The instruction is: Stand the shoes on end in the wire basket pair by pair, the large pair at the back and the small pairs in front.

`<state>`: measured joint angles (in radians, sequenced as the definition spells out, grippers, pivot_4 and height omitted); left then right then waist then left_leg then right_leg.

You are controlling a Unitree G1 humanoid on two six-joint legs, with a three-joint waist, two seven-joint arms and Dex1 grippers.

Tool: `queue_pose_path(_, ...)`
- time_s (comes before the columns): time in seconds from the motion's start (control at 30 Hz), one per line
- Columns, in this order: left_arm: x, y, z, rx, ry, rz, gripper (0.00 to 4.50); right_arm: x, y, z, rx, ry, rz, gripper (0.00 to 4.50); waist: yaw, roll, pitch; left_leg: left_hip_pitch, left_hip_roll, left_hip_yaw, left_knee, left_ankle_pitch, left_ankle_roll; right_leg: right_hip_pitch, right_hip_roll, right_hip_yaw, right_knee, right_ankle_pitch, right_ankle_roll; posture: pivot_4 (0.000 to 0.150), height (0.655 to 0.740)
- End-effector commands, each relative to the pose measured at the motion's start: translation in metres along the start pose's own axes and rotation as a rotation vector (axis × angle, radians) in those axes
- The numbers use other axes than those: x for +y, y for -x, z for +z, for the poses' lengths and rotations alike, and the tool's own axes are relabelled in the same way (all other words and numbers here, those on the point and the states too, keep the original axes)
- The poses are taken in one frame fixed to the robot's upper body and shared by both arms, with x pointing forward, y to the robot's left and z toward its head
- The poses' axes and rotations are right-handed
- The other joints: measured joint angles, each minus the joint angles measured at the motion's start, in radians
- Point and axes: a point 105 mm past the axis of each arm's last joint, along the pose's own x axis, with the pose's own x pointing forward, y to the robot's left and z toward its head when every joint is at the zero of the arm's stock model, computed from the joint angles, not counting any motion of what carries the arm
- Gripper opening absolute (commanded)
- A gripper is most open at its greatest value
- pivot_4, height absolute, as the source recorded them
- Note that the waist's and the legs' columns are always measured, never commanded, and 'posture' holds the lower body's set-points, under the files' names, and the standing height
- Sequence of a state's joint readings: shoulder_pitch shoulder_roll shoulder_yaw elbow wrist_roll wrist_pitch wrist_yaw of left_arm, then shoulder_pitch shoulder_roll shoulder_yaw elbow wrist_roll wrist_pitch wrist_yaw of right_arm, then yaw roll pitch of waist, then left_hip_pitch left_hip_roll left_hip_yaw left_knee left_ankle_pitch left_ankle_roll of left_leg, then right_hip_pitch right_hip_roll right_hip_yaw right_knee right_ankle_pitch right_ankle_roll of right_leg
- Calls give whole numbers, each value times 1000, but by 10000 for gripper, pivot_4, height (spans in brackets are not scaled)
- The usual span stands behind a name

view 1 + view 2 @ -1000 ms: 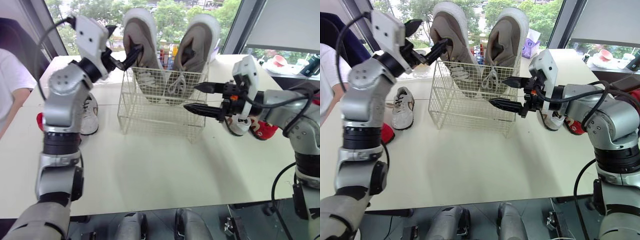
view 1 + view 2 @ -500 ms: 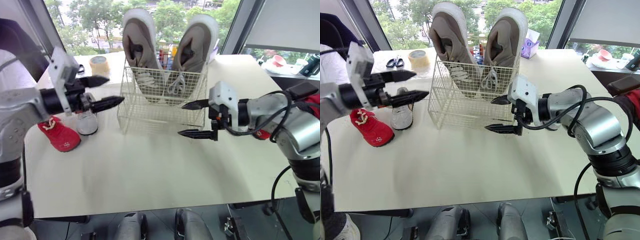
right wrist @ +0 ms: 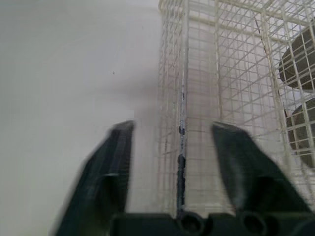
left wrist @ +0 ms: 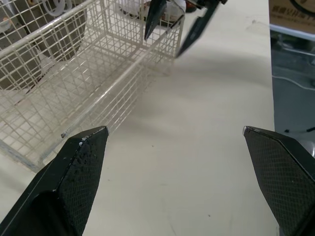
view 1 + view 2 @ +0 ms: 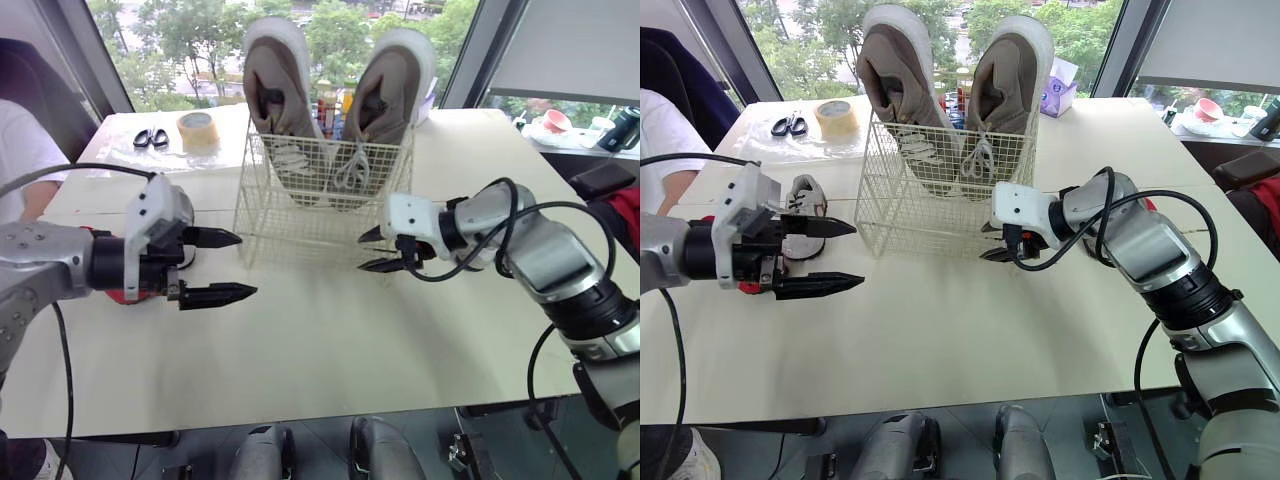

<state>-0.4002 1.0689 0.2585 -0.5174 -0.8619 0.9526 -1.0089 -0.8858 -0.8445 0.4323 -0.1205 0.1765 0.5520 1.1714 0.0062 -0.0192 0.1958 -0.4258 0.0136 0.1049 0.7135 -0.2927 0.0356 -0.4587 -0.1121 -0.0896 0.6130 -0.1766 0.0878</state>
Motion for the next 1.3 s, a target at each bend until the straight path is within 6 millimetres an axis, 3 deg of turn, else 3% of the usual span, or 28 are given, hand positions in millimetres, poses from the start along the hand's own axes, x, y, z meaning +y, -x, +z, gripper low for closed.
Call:
queue_pose_path(0.03,-5,1,9,-25,-53,12,45000,1,4,-3,45,77,18,6486,1,0,0,0,0,0,0,0,0,0,0,0,0,0,0,1500,7400)
queue_pose_path(0.17,-7,-3,8,-27,-50,6,45000,3,9,-15,82,130,48,6486,4,0,0,0,0,0,0,0,0,0,0,0,0,0,0,1500,7400)
queue_pose_path(0.43,-3,-10,6,-39,-40,10,45000,-11,38,-49,234,259,66,6486,7,0,0,0,-1,0,0,0,0,2,-1,0,-1,0,0,1500,7400)
queue_pose_path(0.67,1,-15,0,-36,-35,22,45000,-18,46,-73,339,335,95,6486,6,0,0,0,-1,0,0,0,0,2,0,0,-1,0,0,1500,7400)
queue_pose_path(0.87,1,-18,0,-42,-35,19,45000,-22,49,-76,343,386,102,6486,6,0,0,1,-1,-1,1,0,0,4,0,0,-1,-1,-2,1500,7400)
queue_pose_path(1.0,1,-20,-2,-38,-35,13,45000,-17,43,-54,206,336,107,6486,6,0,0,1,-1,-1,1,0,0,4,0,0,-1,-1,-2,1500,7400)
queue_pose_path(1.1,-1,-20,-3,-36,-32,7,45000,-12,45,-45,147,278,109,14822,4,0,0,1,-1,-1,0,0,0,3,0,0,-1,0,0,1500,7400)
queue_pose_path(1.3,-2,-22,-4,-40,-16,-13,45000,-11,54,-25,38,198,33,44649,2,1,0,1,-1,-1,0,0,0,2,0,0,0,0,0,1500,7400)
